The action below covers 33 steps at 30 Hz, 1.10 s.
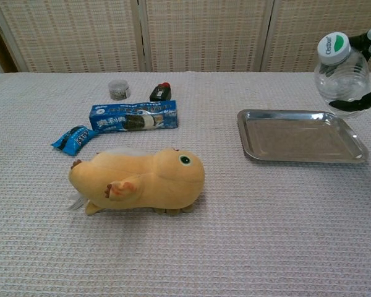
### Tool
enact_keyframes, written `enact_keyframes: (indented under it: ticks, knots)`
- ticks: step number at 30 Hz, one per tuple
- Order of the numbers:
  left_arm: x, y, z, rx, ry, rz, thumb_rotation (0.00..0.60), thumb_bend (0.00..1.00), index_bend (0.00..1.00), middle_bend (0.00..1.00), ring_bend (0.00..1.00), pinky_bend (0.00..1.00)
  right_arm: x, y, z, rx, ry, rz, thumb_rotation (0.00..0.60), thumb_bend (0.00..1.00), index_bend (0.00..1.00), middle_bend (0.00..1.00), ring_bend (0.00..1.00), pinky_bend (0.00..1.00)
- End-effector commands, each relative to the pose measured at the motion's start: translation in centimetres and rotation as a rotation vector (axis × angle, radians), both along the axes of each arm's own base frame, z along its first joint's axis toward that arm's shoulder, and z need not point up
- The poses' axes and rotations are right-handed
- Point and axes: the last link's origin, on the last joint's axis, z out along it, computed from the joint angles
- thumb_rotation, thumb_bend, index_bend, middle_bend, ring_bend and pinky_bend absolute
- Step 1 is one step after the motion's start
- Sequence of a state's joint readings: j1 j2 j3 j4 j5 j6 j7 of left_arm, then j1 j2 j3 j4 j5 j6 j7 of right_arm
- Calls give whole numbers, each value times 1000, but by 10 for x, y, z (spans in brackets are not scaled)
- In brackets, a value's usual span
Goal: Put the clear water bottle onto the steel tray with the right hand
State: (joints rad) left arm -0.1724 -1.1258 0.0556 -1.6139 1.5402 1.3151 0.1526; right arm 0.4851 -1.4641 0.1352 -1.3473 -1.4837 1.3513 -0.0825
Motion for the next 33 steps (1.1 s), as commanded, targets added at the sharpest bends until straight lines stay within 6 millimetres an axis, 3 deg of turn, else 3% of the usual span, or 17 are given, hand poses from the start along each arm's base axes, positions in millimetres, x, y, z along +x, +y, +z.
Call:
enact_keyframes:
  ticks: [1,4,15,22,25,28,33]
  knots:
    - [0,0,0,1,2,-2,600,531,173,169,146,249,15,18,11,665,-791,-108,600,0,783,534,274,394]
    - [0,0,0,-1,0,2,600,531,173,169,146,249,11,15,18,742,-845,-105,600,0,783,534,274,395]
    - [0,0,0,-1,5,-3,600,531,172,169,146,248,0,8,14,595,-746,-81,600,0,782,534,274,395]
    - [0,0,0,-2,4,-3,600,531,172,169,146,249,-10,-2,12,368,-471,-103,600,1,782,534,273,399]
    - [0,0,0,-2,3,-1,600,531,173,169,146,249,10,4,12,286,-508,30,600,2,782,534,274,400]
    - [0,0,-1,-2,6,-2,600,531,172,169,146,249,26,17,17,344,-705,200,600,4,782,534,274,401]
    - [0,0,-1,-2,5,-3,600,531,173,170,146,249,41,27,33,403,-783,321,600,3,782,534,274,404]
